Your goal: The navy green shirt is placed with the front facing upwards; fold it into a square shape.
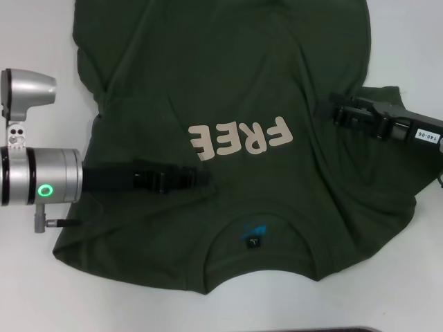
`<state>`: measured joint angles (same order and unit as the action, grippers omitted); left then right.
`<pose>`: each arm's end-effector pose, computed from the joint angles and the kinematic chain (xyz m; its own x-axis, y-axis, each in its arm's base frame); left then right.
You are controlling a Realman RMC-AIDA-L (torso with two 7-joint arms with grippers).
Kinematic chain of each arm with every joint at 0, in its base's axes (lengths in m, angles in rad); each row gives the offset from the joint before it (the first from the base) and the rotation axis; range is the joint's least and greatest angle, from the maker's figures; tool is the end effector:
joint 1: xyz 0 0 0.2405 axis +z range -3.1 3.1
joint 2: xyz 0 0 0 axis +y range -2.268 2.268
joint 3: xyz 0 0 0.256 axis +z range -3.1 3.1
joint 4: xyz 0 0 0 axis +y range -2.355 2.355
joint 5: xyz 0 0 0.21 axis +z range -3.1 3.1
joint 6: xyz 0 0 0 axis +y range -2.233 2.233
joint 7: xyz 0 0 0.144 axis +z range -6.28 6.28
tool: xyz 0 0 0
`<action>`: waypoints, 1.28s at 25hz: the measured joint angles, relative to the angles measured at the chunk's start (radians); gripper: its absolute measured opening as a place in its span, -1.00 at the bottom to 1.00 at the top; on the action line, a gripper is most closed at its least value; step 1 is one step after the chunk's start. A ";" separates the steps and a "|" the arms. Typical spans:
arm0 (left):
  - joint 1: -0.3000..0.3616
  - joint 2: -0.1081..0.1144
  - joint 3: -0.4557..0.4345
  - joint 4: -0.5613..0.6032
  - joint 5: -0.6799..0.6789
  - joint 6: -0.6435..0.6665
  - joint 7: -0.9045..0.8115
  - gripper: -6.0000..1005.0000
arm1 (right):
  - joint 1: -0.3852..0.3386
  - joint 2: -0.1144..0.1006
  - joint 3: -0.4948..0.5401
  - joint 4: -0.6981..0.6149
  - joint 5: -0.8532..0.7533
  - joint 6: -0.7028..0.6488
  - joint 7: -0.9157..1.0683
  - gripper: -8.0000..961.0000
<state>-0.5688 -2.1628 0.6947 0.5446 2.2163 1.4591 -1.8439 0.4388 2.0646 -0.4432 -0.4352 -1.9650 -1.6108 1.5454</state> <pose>-0.2644 0.3063 -0.0681 0.5085 0.7984 0.3225 0.8102 -0.5704 0.1348 0.3022 0.2915 -0.0012 0.3763 -0.5972 -0.7083 -0.7808 -0.6160 0.1045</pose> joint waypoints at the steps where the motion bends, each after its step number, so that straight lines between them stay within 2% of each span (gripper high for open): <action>1: 0.001 0.000 -0.005 0.004 -0.002 0.002 0.002 -0.47 | 0.000 -0.001 0.000 0.000 0.000 -0.001 0.000 0.88; 7: 0.027 0.009 -0.081 0.030 -0.136 0.031 0.104 -0.23 | -0.010 -0.019 0.025 -0.001 0.000 -0.012 0.012 0.89; 9: 0.045 0.010 -0.128 0.032 -0.209 0.055 0.165 -0.06 | -0.018 -0.034 0.028 -0.004 0.000 -0.023 0.035 0.89; 12: 0.052 0.015 -0.148 0.033 -0.242 0.074 0.178 0.18 | -0.033 -0.062 0.031 -0.021 0.000 -0.047 0.075 0.89; 14: 0.058 0.020 -0.164 0.033 -0.266 0.093 0.184 0.25 | -0.052 -0.079 0.049 -0.070 0.000 -0.078 0.121 0.89; 18: 0.069 0.026 -0.179 0.033 -0.299 0.116 0.196 0.38 | -0.068 -0.082 0.085 -0.138 0.000 -0.102 0.174 0.89; 20: 0.074 0.027 -0.181 0.033 -0.308 0.116 0.203 0.71 | -0.081 -0.086 0.093 -0.190 -0.004 -0.103 0.236 0.90; 28: 0.078 0.027 -0.186 0.034 -0.315 0.117 0.209 0.79 | -0.107 -0.137 0.097 -0.292 -0.072 -0.105 0.443 0.90; 32: 0.078 0.032 -0.187 0.037 -0.316 0.113 0.215 0.82 | -0.107 -0.147 0.106 -0.327 -0.162 -0.079 0.511 0.89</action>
<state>-0.4911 -2.1307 0.5073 0.5812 1.9007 1.5726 -1.6292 0.3316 1.9178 -0.3373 -0.7624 -2.1267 -1.6900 2.0564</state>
